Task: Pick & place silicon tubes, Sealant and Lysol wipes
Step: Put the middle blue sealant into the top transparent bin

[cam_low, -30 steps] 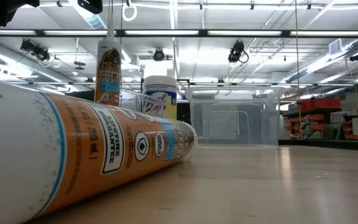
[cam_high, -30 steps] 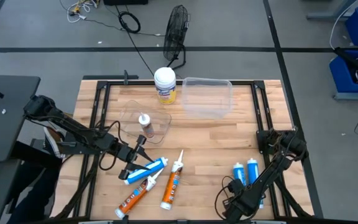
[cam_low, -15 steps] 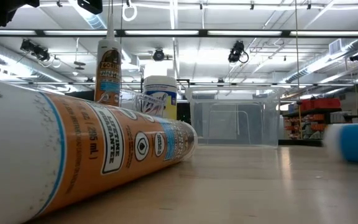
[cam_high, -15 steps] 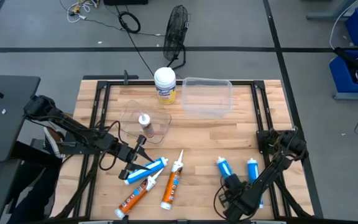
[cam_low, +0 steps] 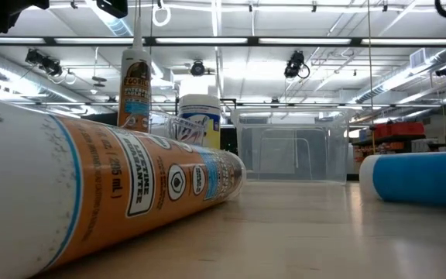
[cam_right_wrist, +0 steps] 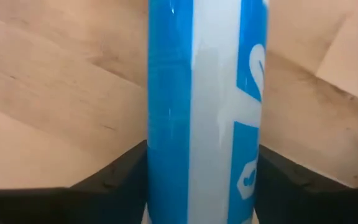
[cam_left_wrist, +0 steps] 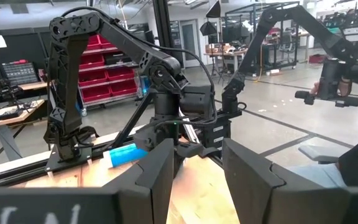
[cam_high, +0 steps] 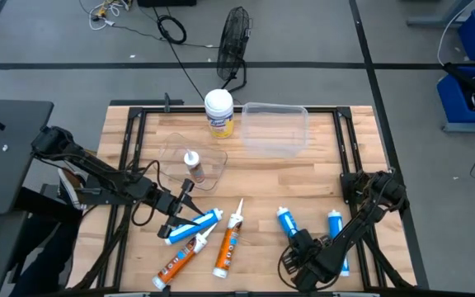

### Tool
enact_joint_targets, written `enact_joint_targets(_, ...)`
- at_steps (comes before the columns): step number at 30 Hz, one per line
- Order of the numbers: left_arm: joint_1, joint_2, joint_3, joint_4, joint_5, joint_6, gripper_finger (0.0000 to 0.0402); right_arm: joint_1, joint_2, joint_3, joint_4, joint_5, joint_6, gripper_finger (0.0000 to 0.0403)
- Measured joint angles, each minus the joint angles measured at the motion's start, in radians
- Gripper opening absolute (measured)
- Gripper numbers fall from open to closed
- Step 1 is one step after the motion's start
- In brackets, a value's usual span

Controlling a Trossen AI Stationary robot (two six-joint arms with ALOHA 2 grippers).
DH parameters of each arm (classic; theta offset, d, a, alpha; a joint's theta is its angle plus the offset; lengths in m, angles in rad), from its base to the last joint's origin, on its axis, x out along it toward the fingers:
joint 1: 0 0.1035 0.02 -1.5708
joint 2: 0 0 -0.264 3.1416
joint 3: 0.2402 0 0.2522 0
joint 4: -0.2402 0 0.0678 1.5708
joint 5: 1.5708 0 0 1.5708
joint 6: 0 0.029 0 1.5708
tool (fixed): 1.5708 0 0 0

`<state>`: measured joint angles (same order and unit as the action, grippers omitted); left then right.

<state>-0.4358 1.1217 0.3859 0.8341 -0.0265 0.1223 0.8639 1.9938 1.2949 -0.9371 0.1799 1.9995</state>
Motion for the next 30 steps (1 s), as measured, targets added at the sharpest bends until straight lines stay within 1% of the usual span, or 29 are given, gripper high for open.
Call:
enact_joint_targets(5, 0.000, 0.000, 0.000, -0.002, 0.000, 0.000, 0.0142, -0.019, -0.011, -0.002, -0.022, -0.028, -0.035, 0.0323)
enact_joint_targets(7, 0.000, 0.000, 0.000, -0.002, 0.000, 0.000, 0.0142, -0.036, -0.014, -0.002, -0.032, -0.040, -0.061, 0.0355)
enact_joint_targets(9, 0.000, 0.000, 0.000, -0.001, 0.000, 0.000, 0.0142, -0.058, -0.020, -0.002, -0.056, -0.042, -0.082, 0.0376)
enact_joint_targets(11, 0.000, 0.000, 0.000, -0.002, 0.000, 0.000, 0.0142, -0.082, -0.027, -0.002, -0.069, -0.042, -0.120, 0.0387)
enact_joint_targets(14, 0.000, 0.000, 0.000, -0.002, 0.000, -0.006, 0.0142, -0.121, -0.040, -0.001, -0.068, -0.041, -0.186, 0.0388)
enact_joint_targets(18, 0.000, 0.000, 0.000, -0.002, 0.000, -0.006, 0.0142, -0.183, -0.051, 0.001, -0.094, -0.016, -0.291, 0.0371)
enact_joint_targets(24, 0.000, 0.000, 0.000, -0.002, 0.000, -0.006, 0.0142, -0.292, -0.083, 0.001, -0.098, -0.021, -0.471, 0.0353)
enact_joint_targets(27, 0.000, 0.000, 0.000, -0.003, 0.000, -0.007, 0.0142, -0.349, -0.095, 0.001, -0.095, -0.044, -0.556, 0.0352)
enact_joint_targets(30, 0.000, 0.000, 0.000, -0.009, 0.000, -0.007, 0.0142, -0.404, -0.095, 0.001, -0.067, -0.121, -0.643, 0.0352)
